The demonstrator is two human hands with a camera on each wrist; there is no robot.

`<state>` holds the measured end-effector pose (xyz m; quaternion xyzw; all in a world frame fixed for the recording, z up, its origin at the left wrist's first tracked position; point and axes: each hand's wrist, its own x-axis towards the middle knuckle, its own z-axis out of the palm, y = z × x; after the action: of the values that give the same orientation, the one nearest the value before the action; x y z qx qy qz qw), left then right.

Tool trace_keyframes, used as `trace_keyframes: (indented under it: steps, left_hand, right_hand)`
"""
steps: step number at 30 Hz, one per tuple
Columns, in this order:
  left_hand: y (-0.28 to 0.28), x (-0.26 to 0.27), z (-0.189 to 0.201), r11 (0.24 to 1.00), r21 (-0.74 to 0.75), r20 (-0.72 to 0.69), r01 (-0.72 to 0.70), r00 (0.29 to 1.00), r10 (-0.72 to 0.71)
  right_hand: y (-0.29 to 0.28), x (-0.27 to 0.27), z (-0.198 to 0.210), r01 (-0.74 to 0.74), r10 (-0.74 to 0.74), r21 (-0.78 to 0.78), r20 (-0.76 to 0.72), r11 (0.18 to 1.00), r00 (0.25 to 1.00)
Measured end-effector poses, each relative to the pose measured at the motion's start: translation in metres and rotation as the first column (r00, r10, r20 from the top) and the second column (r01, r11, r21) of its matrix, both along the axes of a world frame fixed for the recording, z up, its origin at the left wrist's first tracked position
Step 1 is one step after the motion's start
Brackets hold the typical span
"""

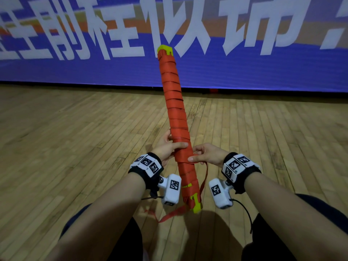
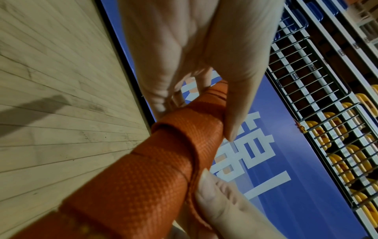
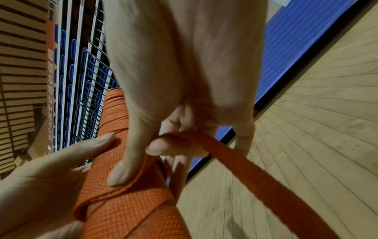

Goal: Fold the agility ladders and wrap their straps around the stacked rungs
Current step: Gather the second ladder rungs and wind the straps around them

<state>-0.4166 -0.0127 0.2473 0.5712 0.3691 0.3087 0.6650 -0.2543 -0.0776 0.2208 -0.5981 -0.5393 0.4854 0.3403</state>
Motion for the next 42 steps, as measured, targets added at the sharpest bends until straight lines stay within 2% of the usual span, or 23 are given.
trace_keyframes:
  steps: [5, 10, 14, 18, 24, 27, 31, 34, 42]
  left_hand:
    - [0.002, -0.003, 0.001, 1.0, 0.016, -0.005, -0.004, 1.0, 0.004]
    - [0.003, -0.001, 0.001, 0.982, 0.19, -0.178, -0.021, 0.982, 0.055]
    - [0.001, 0.001, -0.004, 0.953, 0.3, -0.246, -0.043, 0.962, 0.121]
    - [0.006, -0.002, -0.003, 0.961, 0.272, -0.229, -0.042, 0.967, 0.107]
    - [0.011, -0.01, 0.0, 0.979, 0.206, -0.195, 0.011, 0.98, 0.03]
    - [0.009, -0.01, -0.003, 0.983, 0.182, -0.2, 0.003, 0.979, 0.034]
    - [0.009, -0.008, -0.003, 0.985, 0.174, -0.227, 0.007, 0.973, 0.033]
    - [0.008, -0.006, -0.003, 0.976, 0.215, -0.32, 0.027, 0.946, 0.044]
    - [0.012, -0.002, -0.009, 0.955, 0.297, -0.385, -0.025, 0.912, 0.144]
  right_hand:
    - [-0.002, -0.001, 0.002, -0.002, 0.002, 0.007, 0.03, 1.0, 1.0]
    - [0.002, -0.003, -0.004, 0.059, -0.063, 0.043, 0.095, 0.997, 0.993]
    - [0.004, -0.009, -0.008, 0.088, -0.104, 0.09, 0.186, 0.992, 0.977]
    - [0.004, -0.005, -0.003, 0.083, -0.098, 0.095, 0.159, 0.992, 0.982]
    - [-0.003, -0.006, 0.005, 0.01, -0.01, 0.009, -0.007, 1.0, 1.0]
    - [-0.004, -0.008, 0.005, -0.027, 0.027, 0.001, 0.025, 1.0, 0.999]
    - [-0.003, -0.011, 0.005, 0.006, -0.009, 0.047, 0.059, 0.999, 0.998]
    - [-0.003, -0.015, 0.004, 0.042, -0.048, 0.075, 0.08, 0.996, 0.996]
    - [0.005, -0.022, -0.004, 0.13, -0.147, 0.116, 0.153, 0.985, 0.977]
